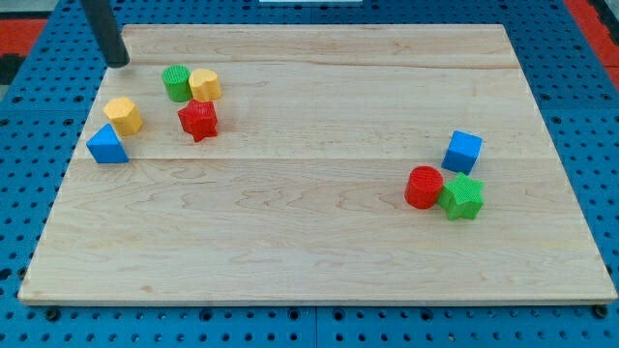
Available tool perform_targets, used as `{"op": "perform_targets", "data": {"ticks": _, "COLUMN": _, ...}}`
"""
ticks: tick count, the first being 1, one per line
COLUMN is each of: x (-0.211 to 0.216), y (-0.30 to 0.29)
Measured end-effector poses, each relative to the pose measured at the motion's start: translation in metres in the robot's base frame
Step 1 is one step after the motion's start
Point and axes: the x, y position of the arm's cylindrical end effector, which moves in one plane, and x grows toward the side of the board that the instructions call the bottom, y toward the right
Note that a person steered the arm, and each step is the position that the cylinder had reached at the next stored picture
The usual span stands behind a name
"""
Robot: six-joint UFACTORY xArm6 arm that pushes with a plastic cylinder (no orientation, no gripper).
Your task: Move the green circle to the left side of the blue cube
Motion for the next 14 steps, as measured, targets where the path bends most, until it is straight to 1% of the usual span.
{"op": "perform_targets", "data": {"ticks": 1, "x": 0.042, "y": 0.082}}
{"op": "perform_targets", "data": {"ticks": 2, "x": 0.045, "y": 0.154}}
{"op": "perform_targets", "data": {"ticks": 3, "x": 0.008, "y": 0.115}}
{"op": "perform_targets", "data": {"ticks": 4, "x": 0.015, "y": 0.202}}
{"op": "perform_targets", "data": {"ticks": 5, "x": 0.071, "y": 0.244}}
{"op": "perform_targets", "data": {"ticks": 6, "x": 0.062, "y": 0.244}}
{"op": "perform_targets", "data": {"ticks": 7, "x": 0.051, "y": 0.183}}
{"op": "perform_targets", "data": {"ticks": 8, "x": 0.082, "y": 0.181}}
{"op": "perform_targets", "data": {"ticks": 9, "x": 0.125, "y": 0.232}}
{"op": "perform_targets", "data": {"ticks": 10, "x": 0.133, "y": 0.331}}
{"op": "perform_targets", "data": {"ticks": 11, "x": 0.095, "y": 0.306}}
{"op": "perform_targets", "data": {"ticks": 12, "x": 0.091, "y": 0.340}}
{"op": "perform_targets", "data": {"ticks": 13, "x": 0.155, "y": 0.364}}
{"op": "perform_targets", "data": {"ticks": 14, "x": 0.107, "y": 0.363}}
